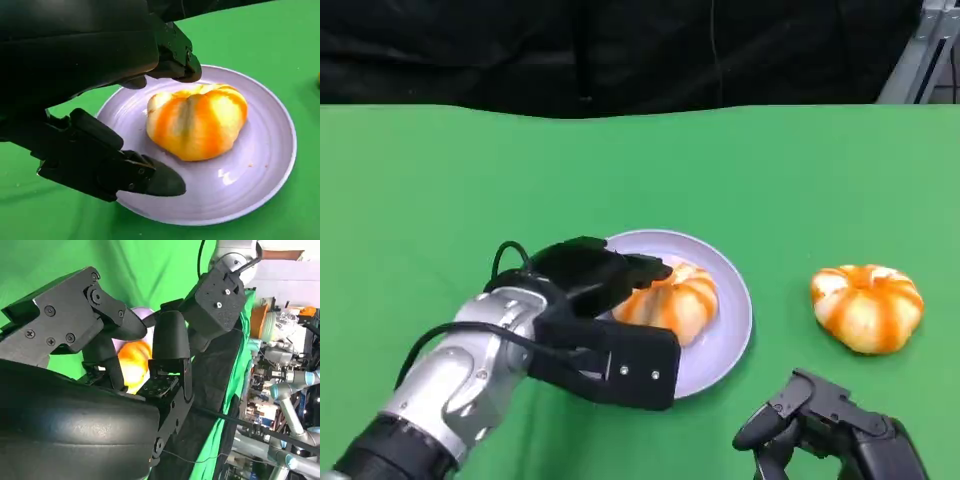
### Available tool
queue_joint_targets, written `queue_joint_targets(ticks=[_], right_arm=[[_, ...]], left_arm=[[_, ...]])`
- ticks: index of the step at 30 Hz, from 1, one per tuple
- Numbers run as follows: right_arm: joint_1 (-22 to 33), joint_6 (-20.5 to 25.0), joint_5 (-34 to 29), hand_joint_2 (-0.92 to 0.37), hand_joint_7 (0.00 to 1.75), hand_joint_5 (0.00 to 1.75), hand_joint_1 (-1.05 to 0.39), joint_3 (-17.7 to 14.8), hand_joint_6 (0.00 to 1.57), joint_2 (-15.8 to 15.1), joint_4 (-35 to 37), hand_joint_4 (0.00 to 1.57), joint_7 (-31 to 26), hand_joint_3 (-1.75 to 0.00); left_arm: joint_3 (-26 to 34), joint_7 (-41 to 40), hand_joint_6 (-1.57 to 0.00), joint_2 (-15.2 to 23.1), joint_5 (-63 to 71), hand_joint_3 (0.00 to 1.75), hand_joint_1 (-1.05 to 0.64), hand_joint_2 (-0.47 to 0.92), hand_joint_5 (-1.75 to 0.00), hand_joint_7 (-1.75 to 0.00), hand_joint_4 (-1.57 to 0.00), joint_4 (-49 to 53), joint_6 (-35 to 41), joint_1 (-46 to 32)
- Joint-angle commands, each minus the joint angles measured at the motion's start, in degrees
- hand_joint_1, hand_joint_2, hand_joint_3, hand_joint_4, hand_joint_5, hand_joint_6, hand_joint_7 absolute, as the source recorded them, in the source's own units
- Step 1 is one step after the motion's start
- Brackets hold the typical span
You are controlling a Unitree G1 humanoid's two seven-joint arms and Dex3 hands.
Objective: Grasp the bread from the table and place it into the plate.
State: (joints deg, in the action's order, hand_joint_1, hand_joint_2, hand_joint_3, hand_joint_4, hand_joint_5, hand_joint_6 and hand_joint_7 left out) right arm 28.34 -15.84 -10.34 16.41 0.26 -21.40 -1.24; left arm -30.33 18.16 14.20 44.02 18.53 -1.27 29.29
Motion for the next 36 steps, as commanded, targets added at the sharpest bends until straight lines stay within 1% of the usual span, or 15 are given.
queue_joint_targets(ticks=[1, 9, 10, 12, 17, 18, 20, 22, 26, 27, 28, 29, 31, 32, 36], right_arm=[[0.4, -0.3, 0.6, -0.53, 1.29, 1.61, -0.12, -0.4, 0.69, -0.4, -0.6, 0.67, -0.1, -1.08], [0.4, -0.8, 0.6, -0.53, 1.29, 1.6, -0.13, -0.5, 0.69, -0.5, -0.5, 0.67, -0.1, -1.07], [0.3, -0.7, 0.5, -0.53, 1.29, 1.6, -0.13, -0.5, 0.69, -0.5, -0.4, 0.67, -0.2, -1.07], [0.2, -0.7, 0.4, -0.53, 1.29, 1.6, -0.13, -0.4, 0.69, -0.4, -0.3, 0.66, -0.3, -1.07], [0.0, -0.6, 0.3, -0.53, 1.29, 1.6, -0.13, -0.3, 0.69, -0.1, 0.1, 0.67, -0.4, -1.07], [0.0, -0.7, 0.2, -0.53, 1.29, 1.6, -0.13, -0.3, 0.69, -0.2, 0.1, 0.68, -0.4, -1.07], [-0.1, -0.9, 0.1, -0.53, 1.29, 1.6, -0.14, -0.4, 0.7, -0.3, 0.2, 0.67, -0.4, -1.07], [-0.1, -1.0, 0.1, -0.53, 1.29, 1.6, -0.14, -0.4, 0.7, -0.4, 0.3, 0.67, -0.4, -1.06], [0.0, -1.0, 0.1, -0.54, 1.29, 1.6, -0.14, -0.4, 0.7, -0.4, 0.2, 0.67, -0.4, -1.06], [0.1, -0.9, 0.1, -0.54, 1.29, 1.6, -0.14, -0.4, 0.7, -0.4, 0.1, 0.67, -0.4, -1.06], [0.2, -0.9, 0.1, -0.54, 1.29, 1.6, -0.14, -0.4, 0.7, -0.5, 0.0, 0.67, -0.4, -1.05], [0.3, -0.9, 0.1, -0.54, 1.28, 1.6, -0.14, -0.4, 0.7, -0.5, 0.0, 0.67, -0.3, -1.05], [0.3, -0.9, 0.3, -0.54, 1.28, 1.6, -0.14, -0.4, 0.7, -0.4, 0.0, 0.67, -0.2, -1.05], [0.3, -1.0, 0.5, -0.54, 1.28, 1.6, -0.14, -0.4, 0.7, -0.4, 0.0, 0.67, -0.2, -1.05], [0.6, -0.3, 0.7, -0.54, 1.28, 1.6, -0.13, -0.5, 0.7, -0.6, -0.7, 0.67, 0.0, -1.05]], left_arm=[[0.6, 0.7, -0.31, 1.5, -1.2, 0.32, -0.67, 0.92, -0.56, -0.1, -0.03, -1.1, -1.0, 0.7], [2.9, -1.6, -0.37, 3.1, -2.7, 0.29, -0.63, 0.92, -0.72, -0.11, -0.02, -4.4, -3.1, -1.3], [5.2, -4.9, -0.38, 3.4, -4.7, 0.28, -0.63, 0.92, -0.73, -0.11, -0.02, -5.4, -5.4, -3.3], [8.2, -9.2, -0.5, 3.7, -7.2, 0.21, -0.5, 0.92, -0.81, -0.16, -0.17, -6.6, -8.5, -5.8], [15.4, -12.6, -0.6, 2.6, -17.0, 0.23, -0.4, 0.92, -0.97, -0.22, -0.32, -11.9, -13.3, -13.7], [17.5, -14.0, -0.61, 1.2, -20.8, 0.24, -0.39, 0.92, -0.98, -0.22, -0.33, -13.0, -15.4, -16.1], [20.8, -15.5, -0.7, -1.2, -27.3, 0.23, -0.29, 0.88, -1.13, -0.4, -0.46, -15.0, -18.4, -20.2], [22.3, -15.6, -0.65, -2.3, -30.6, 0.27, -0.26, 0.87, -1.21, -0.63, -0.5, -16.1, -19.6, -22.3], [24.0, -15.8, -0.62, -3.9, -33.9, 0.29, -0.25, 0.86, -1.24, -0.72, -0.51, -18.4, -21.0, -25.8], [25.0, -16.1, -0.7, -4.9, -36.6, 0.68, -0.17, 0.67, -1.27, -0.91, -0.64, -20.3, -21.6, -28.6], [25.8, -16.1, -0.72, -5.8, -38.4, 0.97, -0.12, 0.53, -1.3, -1.01, -0.69, -21.7, -21.9, -30.6], [26.3, -16.0, -0.73, -6.3, -39.5, 1.17, -0.09, 0.43, -1.31, -1.07, -0.71, -22.5, -22.1, -31.7], [26.7, -15.2, -0.73, -6.8, -41.0, 1.27, -0.07, 0.38, -1.32, -1.11, -0.73, -24.1, -22.3, -34.3], [26.9, -14.8, -0.71, -7.0, -42.0, 1.31, -0.04, 0.38, -1.41, -1.18, -0.72, -25.0, -22.6, -36.0], [28.4, -13.2, -0.75, -6.4, -45.3, 1.35, 0.01, 0.42, -1.56, -1.35, -0.78, -27.8, -23.2, -42.4]])
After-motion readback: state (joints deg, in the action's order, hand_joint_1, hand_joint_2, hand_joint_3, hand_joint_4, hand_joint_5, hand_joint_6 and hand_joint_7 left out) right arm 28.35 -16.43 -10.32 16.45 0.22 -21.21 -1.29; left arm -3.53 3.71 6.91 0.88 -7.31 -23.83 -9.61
